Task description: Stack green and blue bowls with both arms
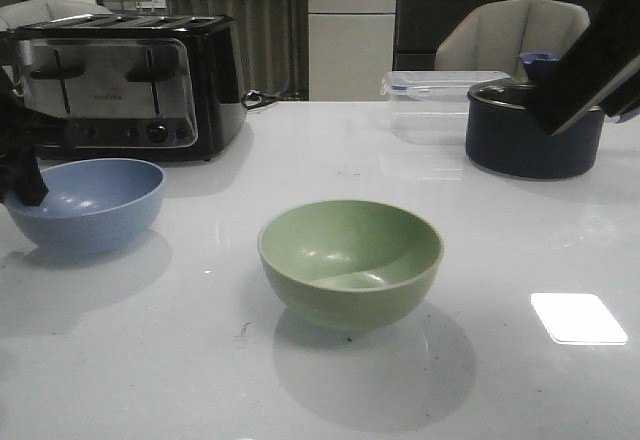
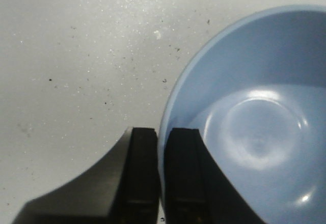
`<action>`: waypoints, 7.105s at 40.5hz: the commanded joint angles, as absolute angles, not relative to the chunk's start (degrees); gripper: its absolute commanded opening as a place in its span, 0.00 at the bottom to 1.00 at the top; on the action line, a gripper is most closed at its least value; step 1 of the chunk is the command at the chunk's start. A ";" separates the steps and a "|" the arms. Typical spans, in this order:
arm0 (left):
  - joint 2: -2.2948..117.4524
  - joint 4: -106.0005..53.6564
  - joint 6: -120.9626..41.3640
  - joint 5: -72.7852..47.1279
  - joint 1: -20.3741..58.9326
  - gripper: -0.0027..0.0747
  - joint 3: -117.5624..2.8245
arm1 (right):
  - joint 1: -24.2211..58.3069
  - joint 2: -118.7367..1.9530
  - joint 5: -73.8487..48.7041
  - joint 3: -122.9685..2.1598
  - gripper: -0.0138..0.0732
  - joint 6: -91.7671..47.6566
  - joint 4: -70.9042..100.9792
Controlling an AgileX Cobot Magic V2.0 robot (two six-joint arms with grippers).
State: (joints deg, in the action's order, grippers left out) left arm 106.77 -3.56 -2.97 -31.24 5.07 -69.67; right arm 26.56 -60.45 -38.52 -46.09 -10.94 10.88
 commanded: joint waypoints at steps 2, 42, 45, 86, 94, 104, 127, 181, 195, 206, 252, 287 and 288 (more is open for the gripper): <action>103.18 -4.92 -2.75 -32.59 5.01 0.15 -73.01 | 26.60 -59.36 -35.40 -47.59 0.71 -11.52 10.86; 100.32 -10.02 -6.23 -45.20 34.60 0.15 -88.57 | 26.60 -59.36 -35.40 -47.59 0.71 -11.52 10.86; 101.76 -11.28 -6.23 -44.15 35.33 0.15 -88.57 | 26.60 -59.36 -35.34 -47.59 0.71 -11.52 10.86; 102.76 -8.29 -6.23 -46.88 35.31 0.50 -87.97 | 26.60 -59.36 -35.39 -47.59 0.71 -11.52 10.86; 92.90 -7.23 -6.23 -45.02 35.31 0.50 -81.55 | 26.60 -59.36 -35.39 -47.59 0.71 -11.52 10.86; 77.47 -3.47 -6.23 -41.27 35.31 0.50 -68.76 | 26.60 -59.36 -35.39 -47.59 0.71 -11.52 10.86; 46.94 -1.99 -6.23 -41.04 35.31 0.50 -47.86 | 25.95 -56.97 -38.27 -47.59 0.71 -11.47 6.93; 33.75 6.88 2.34 -44.12 35.31 0.15 -41.26 | 25.95 -32.39 -43.24 -32.86 0.22 -7.41 6.62; 33.75 6.88 2.34 -44.01 35.31 0.15 -41.26 | 25.95 -32.39 -43.15 -32.86 0.22 -7.41 6.62; 27.57 4.93 2.23 -40.86 25.04 0.15 -37.74 | 25.95 -32.39 -43.15 -32.86 0.22 -7.41 6.62; -1.48 -2.27 -2.12 2.43 1.02 0.15 0.44 | 25.95 -32.39 -43.14 -32.86 0.22 -7.41 6.62; -1.37 -2.27 -2.12 2.43 3.41 0.15 0.44 | 25.95 -32.39 -43.14 -32.86 0.22 -7.41 6.62; -1.37 -2.27 -2.12 2.43 3.41 0.15 0.44 | 25.95 -32.39 -43.14 -32.86 0.22 -7.41 6.62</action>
State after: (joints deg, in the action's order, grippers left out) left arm -0.24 -1.65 -2.08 -2.75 3.04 0.20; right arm 26.37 -32.33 -46.30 -31.23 -7.34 6.63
